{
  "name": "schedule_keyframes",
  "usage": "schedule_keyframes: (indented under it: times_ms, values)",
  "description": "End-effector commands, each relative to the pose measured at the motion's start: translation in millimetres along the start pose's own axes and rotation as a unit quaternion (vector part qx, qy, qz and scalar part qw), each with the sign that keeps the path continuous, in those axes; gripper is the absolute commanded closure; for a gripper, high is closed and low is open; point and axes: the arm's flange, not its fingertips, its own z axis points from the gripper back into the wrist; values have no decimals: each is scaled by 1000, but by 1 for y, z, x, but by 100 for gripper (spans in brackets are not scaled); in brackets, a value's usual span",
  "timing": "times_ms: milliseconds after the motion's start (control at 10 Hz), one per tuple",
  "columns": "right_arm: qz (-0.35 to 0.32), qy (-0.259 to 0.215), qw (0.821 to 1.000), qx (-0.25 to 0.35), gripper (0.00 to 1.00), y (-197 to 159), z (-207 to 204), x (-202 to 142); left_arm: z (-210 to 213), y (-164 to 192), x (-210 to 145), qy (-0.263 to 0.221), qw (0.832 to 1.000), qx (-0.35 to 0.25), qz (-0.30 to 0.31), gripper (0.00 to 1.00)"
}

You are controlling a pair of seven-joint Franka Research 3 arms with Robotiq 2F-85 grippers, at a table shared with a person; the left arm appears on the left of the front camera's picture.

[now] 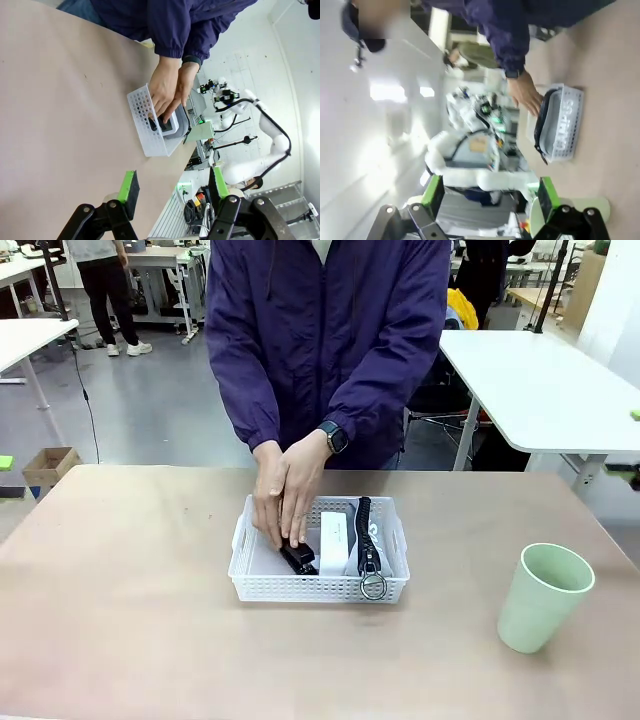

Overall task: Efficiently arrange items inside the basket to fit them all.
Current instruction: Pick up the Stapler and place it inside the Organizing basket, then pick up the Reusable plastic cup and place it inside the Organizing basket.

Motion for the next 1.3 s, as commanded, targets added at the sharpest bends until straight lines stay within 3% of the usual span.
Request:
schedule_keyframes:
  times_ms: [0,100,200,1200]
  values:
    - [0,-40,998,47,0,-43,18,0,-2,-1,-1,1,1000,1,-3,26]
    - [-14,-54,998,26,0,-53,22,-1,-2,-1,-1,1,1000,1,-3,26]
    - [-13,-28,999,24,0,-32,20,-6,-2,-1,-1,1,1000,1,-3,26]
    - [-13,-28,999,24,0,-32,20,-6,-2,-1,-1,1,1000,1,-3,26]
